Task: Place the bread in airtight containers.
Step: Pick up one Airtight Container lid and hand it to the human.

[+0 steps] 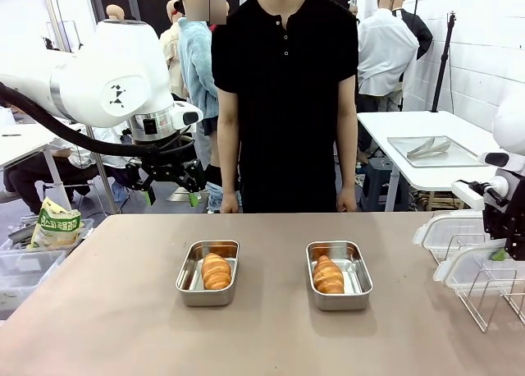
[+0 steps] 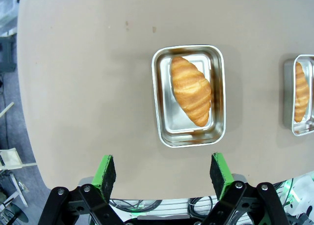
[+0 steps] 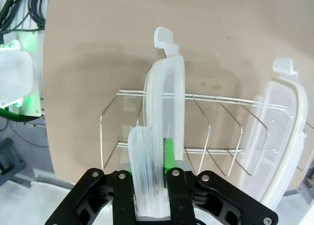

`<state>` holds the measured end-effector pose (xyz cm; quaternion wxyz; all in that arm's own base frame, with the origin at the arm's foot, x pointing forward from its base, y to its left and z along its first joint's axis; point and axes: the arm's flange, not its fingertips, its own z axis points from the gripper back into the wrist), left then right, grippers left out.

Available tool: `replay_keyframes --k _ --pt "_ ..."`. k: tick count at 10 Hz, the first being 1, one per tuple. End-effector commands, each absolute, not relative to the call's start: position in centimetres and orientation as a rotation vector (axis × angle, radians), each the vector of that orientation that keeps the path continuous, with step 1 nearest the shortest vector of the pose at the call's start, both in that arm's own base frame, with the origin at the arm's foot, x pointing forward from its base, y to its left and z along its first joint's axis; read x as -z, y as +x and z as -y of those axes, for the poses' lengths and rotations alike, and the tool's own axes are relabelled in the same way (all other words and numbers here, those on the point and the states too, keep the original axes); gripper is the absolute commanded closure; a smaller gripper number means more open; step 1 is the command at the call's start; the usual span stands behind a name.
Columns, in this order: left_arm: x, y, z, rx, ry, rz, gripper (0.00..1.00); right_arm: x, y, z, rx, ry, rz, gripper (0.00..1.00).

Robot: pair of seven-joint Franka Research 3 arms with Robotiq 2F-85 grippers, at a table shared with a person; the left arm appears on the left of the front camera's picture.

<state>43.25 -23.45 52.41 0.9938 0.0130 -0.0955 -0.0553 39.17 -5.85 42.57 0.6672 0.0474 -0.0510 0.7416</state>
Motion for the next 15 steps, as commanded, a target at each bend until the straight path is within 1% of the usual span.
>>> replay_keyframes --k 1,5,8,10,13,15 --pt "-52.6 43.1 23.3 0.11 0.025 0.193 0.0 -42.1 38.1 5.9 -1.703 0.217 0.076 1.0" --pt "-52.6 43.1 23.3 0.11 0.025 0.193 0.0 -47.5 36.4 6.9 -1.656 0.284 0.127 1.0" --pt "-52.6 43.1 23.3 0.11 0.025 0.193 0.0 -50.7 35.7 7.4 -1.684 0.321 0.113 1.0" --pt "-52.6 43.1 23.3 0.11 0.025 0.193 0.0 -53.0 35.2 7.1 -1.658 0.282 0.061 1.0" --pt "-52.6 43.1 23.3 0.11 0.025 0.193 0.0 -55.7 33.7 6.2 -1.692 0.159 0.098 1.0" --pt "-52.6 43.1 23.3 0.11 0.025 0.193 0.0 -56.6 33.3 6.7 -1.723 0.093 0.173 1.0"
